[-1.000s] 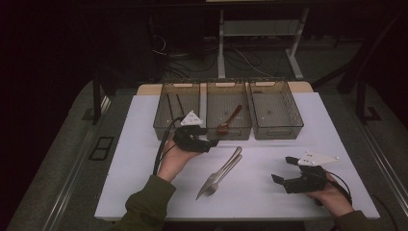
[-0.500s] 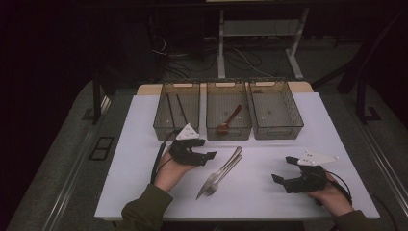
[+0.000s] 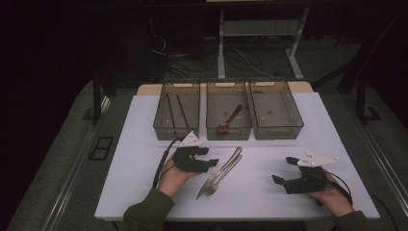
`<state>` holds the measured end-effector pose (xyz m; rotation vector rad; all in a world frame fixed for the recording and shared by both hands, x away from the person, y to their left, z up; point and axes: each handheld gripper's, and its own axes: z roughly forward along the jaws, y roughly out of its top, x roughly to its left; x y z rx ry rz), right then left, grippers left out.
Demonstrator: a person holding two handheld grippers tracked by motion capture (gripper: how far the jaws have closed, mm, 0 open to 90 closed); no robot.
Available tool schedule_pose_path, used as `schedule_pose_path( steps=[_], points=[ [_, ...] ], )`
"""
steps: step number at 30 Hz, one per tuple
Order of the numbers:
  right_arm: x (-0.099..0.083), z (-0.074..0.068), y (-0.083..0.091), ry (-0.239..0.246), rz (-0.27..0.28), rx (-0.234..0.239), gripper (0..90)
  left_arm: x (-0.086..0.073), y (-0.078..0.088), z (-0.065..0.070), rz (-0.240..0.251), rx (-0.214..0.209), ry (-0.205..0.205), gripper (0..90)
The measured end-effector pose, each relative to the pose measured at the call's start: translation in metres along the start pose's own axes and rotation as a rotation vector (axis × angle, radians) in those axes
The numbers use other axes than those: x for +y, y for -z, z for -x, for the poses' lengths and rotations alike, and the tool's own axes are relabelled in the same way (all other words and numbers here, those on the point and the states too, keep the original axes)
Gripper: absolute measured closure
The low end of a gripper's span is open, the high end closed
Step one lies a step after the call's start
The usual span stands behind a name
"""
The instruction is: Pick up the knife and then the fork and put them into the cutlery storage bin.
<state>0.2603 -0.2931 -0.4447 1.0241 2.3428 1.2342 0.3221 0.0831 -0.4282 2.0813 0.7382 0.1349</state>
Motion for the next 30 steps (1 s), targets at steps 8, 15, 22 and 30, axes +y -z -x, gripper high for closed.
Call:
schedule_pose_path(
  steps=[8,15,22,30],
  points=[
    [0.000,0.000,-0.001,0.006,-0.004,-0.005,11.7,-0.001,-0.011,0.004,-0.026,-0.028,-0.003,53.0],
    [0.000,0.000,-0.001,0.007,-0.005,-0.005,11.7,-0.002,-0.019,0.009,-0.046,-0.028,-0.008,61.0],
    [0.000,-0.001,-0.001,0.008,-0.005,-0.006,11.7,-0.001,-0.026,0.015,-0.061,-0.029,-0.020,66.9],
    [0.000,0.000,-0.001,0.008,-0.005,-0.007,11.7,-0.002,-0.033,0.021,-0.059,-0.022,-0.013,71.4]
  ],
)
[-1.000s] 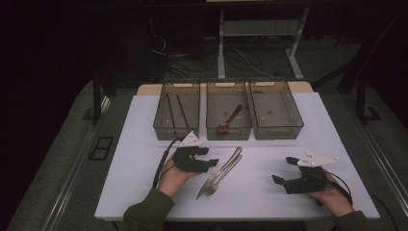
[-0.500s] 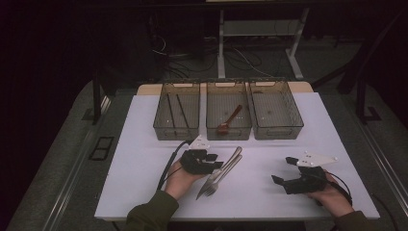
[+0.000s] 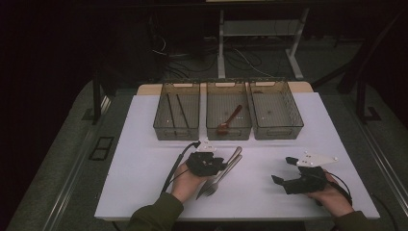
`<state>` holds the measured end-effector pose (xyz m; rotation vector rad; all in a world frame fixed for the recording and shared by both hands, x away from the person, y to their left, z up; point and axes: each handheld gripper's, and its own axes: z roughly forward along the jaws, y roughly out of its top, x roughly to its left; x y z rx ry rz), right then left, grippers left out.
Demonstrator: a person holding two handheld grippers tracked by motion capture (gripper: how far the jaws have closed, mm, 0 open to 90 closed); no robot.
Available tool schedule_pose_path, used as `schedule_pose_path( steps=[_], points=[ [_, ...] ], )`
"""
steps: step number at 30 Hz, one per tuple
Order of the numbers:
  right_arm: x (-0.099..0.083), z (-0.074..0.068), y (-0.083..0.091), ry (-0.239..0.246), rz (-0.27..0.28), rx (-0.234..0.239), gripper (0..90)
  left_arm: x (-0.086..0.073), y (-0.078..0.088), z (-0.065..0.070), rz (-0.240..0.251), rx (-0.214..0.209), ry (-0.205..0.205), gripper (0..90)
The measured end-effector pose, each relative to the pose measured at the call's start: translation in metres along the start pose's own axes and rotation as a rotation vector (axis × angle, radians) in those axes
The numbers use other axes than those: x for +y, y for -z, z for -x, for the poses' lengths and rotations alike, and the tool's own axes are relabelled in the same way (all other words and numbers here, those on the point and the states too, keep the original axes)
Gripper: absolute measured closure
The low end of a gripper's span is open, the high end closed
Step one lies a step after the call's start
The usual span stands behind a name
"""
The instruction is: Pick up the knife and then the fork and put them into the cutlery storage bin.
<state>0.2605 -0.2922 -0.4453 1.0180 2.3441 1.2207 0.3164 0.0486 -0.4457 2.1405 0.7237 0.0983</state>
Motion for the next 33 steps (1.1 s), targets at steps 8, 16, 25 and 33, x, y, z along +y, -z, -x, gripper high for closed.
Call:
schedule_pose_path(
  steps=[8,16,25,33],
  points=[
    [0.000,0.000,0.000,0.001,-0.001,0.000,11.7,-0.001,-0.008,0.002,-0.029,0.019,-0.013,73.0],
    [0.000,0.000,0.000,0.001,-0.001,0.000,11.7,-0.001,-0.011,0.007,-0.039,0.053,-0.049,74.1],
    [0.000,0.000,0.000,0.001,0.000,0.000,11.7,-0.002,-0.009,0.004,-0.072,0.086,-0.095,76.7],
    [0.000,0.000,-0.001,0.002,-0.004,0.001,11.7,-0.002,-0.009,0.005,-0.069,0.094,-0.070,76.8]
  ],
)
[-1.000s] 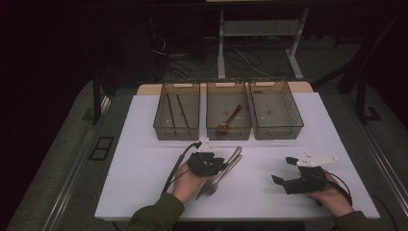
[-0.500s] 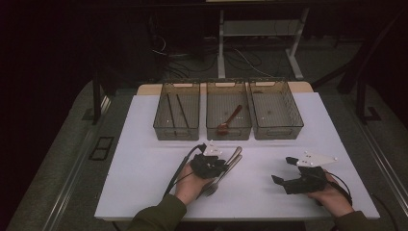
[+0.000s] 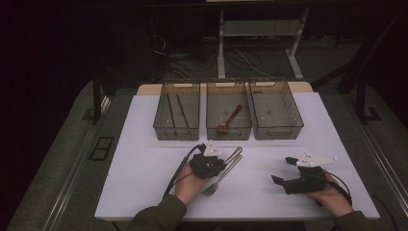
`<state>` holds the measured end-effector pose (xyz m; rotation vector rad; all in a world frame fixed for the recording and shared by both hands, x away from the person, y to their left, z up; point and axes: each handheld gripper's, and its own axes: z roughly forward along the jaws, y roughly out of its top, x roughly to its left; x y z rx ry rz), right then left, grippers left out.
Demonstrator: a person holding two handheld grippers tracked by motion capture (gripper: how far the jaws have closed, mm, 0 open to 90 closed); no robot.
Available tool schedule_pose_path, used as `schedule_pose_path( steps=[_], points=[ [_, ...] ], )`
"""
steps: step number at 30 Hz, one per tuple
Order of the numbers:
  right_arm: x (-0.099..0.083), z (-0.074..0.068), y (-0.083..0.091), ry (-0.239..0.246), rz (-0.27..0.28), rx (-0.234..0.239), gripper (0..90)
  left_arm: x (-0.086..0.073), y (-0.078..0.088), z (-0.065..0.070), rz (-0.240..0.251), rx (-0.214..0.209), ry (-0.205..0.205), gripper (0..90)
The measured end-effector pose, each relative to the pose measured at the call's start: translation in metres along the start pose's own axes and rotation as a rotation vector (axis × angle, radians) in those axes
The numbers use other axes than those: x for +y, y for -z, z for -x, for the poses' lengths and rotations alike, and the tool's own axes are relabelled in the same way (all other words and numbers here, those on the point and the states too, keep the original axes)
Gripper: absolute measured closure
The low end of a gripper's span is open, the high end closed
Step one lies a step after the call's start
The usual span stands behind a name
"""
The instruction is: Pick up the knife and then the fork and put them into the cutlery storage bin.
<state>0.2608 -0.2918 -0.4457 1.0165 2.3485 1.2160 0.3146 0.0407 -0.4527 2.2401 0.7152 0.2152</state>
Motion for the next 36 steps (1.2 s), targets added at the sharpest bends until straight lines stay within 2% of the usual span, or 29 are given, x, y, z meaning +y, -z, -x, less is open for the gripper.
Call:
schedule_pose_path(
  steps=[2,8,16,21,25,28,31,34,36],
  points=[
    [0.000,0.000,0.000,0.000,0.000,-0.001,11.7,0.000,0.000,-0.001,0.003,-0.005,0.019,77.3],
    [0.000,0.000,0.000,-0.002,0.000,-0.001,11.7,0.001,0.000,0.000,-0.001,0.004,0.040,78.9],
    [0.000,0.000,0.000,-0.005,0.000,0.001,11.7,0.001,-0.001,0.005,-0.003,0.040,-0.010,78.0],
    [0.000,0.000,0.000,-0.008,-0.001,0.002,11.7,0.001,-0.001,0.006,-0.003,0.042,-0.013,79.0],
    [0.001,0.001,0.001,-0.016,-0.013,0.004,11.9,0.002,0.000,0.001,-0.009,0.013,-0.025,79.2],
    [0.001,0.003,0.001,-0.023,-0.002,0.021,13.6,0.003,0.001,-0.003,-0.015,-0.010,-0.025,79.2],
    [0.003,0.004,0.000,-0.026,-0.037,0.049,13.8,0.005,0.002,-0.005,-0.027,-0.016,-0.037,79.3],
    [0.006,0.007,0.001,-0.057,-0.068,0.083,13.7,0.007,0.006,-0.010,-0.026,-0.026,-0.029,79.3],
    [0.008,0.006,0.003,-0.031,-0.081,0.094,13.6,0.008,0.009,-0.013,-0.023,-0.036,-0.027,79.3]
  ],
)
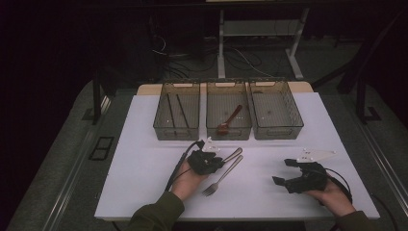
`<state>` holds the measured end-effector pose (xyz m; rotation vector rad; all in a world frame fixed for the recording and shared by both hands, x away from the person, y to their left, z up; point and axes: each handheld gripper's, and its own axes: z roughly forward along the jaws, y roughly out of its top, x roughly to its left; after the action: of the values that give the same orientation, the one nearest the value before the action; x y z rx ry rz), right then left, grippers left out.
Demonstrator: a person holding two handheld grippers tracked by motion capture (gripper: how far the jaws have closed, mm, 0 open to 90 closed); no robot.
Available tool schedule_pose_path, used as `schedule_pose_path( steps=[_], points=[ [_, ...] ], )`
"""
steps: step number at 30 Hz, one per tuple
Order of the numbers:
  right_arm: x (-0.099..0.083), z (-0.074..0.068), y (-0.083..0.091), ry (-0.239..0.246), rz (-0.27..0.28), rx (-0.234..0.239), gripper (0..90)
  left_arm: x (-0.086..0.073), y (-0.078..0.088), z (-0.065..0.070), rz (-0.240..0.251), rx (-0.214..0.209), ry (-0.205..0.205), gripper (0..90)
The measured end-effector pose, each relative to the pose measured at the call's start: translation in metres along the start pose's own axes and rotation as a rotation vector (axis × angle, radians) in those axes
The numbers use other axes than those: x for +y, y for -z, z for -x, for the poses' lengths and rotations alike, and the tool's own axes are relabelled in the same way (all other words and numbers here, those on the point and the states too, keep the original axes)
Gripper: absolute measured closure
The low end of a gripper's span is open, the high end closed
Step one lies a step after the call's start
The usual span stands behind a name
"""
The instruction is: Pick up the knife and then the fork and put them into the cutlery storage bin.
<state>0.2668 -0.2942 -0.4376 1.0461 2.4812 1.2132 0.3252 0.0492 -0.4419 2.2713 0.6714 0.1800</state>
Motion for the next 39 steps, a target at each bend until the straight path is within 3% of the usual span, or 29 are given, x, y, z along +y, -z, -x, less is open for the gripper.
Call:
schedule_pose_path(
  steps=[4,8,13,23,29,33,36,39],
  points=[
    [0.002,-0.002,0.001,0.041,-0.041,0.011,13.5,0.001,0.005,-0.003,0.015,-0.017,0.008,79.3],
    [0.005,-0.004,0.003,0.094,-0.085,0.008,13.5,0.005,0.012,-0.005,0.008,-0.048,-0.024,79.3],
    [0.015,-0.005,0.008,0.170,-0.097,-0.007,22.0,0.011,0.017,-0.002,0.022,-0.089,-0.052,79.2],
    [0.034,-0.009,0.004,0.256,-0.057,0.032,24.2,0.022,0.020,0.009,0.029,-0.148,-0.121,79.2],
    [0.043,-0.014,0.000,0.294,-0.032,0.015,24.0,0.029,0.019,0.018,0.021,-0.175,-0.174,79.2],
    [0.050,-0.020,-0.004,0.358,-0.024,0.003,24.1,0.035,0.019,0.022,0.022,-0.191,-0.205,79.2],
    [0.056,-0.028,-0.008,0.469,-0.021,-0.029,24.3,0.039,0.019,0.023,0.031,-0.196,-0.232,79.2],
    [0.061,-0.035,-0.014,0.507,-0.027,-0.018,24.3,0.043,0.020,0.024,0.032,-0.211,-0.252,79.2]
  ],
)
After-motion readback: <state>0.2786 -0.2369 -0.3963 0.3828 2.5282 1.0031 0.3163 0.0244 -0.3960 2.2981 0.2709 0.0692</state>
